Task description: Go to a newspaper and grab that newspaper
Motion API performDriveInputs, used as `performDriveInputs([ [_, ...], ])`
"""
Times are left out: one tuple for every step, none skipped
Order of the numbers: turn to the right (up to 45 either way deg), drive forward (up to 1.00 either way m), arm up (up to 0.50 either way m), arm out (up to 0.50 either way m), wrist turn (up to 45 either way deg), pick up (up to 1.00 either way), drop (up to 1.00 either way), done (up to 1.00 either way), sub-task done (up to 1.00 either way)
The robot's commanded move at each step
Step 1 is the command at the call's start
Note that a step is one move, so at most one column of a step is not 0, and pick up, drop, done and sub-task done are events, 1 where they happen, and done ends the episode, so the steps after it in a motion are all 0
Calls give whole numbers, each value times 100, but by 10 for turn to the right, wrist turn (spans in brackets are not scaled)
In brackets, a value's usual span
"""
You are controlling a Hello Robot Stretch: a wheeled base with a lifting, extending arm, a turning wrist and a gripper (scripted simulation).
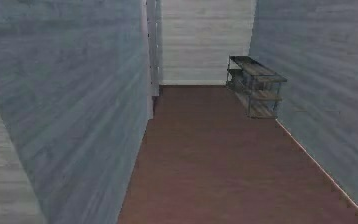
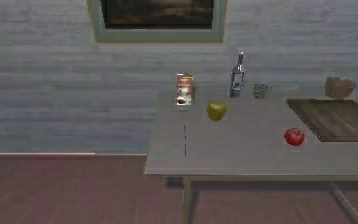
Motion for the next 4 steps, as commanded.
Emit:
performDriveInputs([
  [0, 100, 0, 0, 0, 0, 0, 0, 0],
  [0, 100, 0, 0, 0, 0, 0, 0, 0],
  [30, 0, 0, 0, 0, 0, 0, 0, 0],
  [0, 100, 0, 0, 0, 0, 0, 0, 0],
])
